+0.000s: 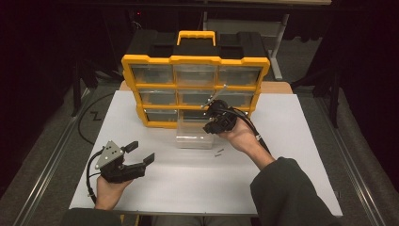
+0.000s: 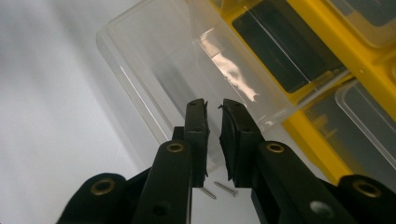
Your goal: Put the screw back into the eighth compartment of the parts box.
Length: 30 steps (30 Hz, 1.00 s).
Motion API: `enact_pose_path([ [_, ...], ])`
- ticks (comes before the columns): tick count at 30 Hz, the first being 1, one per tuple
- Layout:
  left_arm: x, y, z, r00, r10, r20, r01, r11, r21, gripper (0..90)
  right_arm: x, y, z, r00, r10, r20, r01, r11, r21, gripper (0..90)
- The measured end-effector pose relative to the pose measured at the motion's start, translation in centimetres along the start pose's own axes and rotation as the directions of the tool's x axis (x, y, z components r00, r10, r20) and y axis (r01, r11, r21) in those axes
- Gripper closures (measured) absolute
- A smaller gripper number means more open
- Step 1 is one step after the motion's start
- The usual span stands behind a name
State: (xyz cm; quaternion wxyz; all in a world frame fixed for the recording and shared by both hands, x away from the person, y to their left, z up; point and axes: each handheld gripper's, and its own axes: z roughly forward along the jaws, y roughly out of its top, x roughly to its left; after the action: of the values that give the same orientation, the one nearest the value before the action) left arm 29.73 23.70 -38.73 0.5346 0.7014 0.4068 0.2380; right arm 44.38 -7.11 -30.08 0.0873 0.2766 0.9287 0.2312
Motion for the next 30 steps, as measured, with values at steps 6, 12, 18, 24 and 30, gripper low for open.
enact_pose_path([
  [6, 0.0, 0.0, 0.0, 1.0, 0.003, 0.0, -0.003, 1.0, 0.005, 23.2, -0.3, -0.9, -1.0, 1.0, 0.008, -0.001, -0.008, 0.999, -0.031, 75.9],
  [12, 0.0, 0.0, 0.0, 1.0, 0.003, 0.001, -0.003, 1.0, 0.006, 23.3, -0.7, -1.9, -2.0, 0.9997, 0.022, -0.004, -0.023, 0.997, -0.072, 61.7],
  [18, -0.1, 0.0, 0.1, 1.0, -0.002, 0.001, 0.002, 1.0, 0.004, 23.4, -1.0, -2.8, -2.7, 0.9982, 0.059, 0.006, -0.058, 0.992, -0.116, 45.1],
  [24, -0.1, 0.0, 0.1, 1.0, -0.002, 0.0, 0.002, 1.0, 0.002, 23.5, -1.3, -4.0, -3.2, 0.9949, 0.101, 0.004, -0.099, 0.984, -0.147, 40.0],
  [30, -0.1, 0.0, 0.1, 1.0, -0.002, -0.001, 0.002, 1.0, 0.001, 23.4, -1.6, -5.2, -2.9, 0.995, 0.099, 0.012, -0.096, 0.986, -0.14, 41.0],
])
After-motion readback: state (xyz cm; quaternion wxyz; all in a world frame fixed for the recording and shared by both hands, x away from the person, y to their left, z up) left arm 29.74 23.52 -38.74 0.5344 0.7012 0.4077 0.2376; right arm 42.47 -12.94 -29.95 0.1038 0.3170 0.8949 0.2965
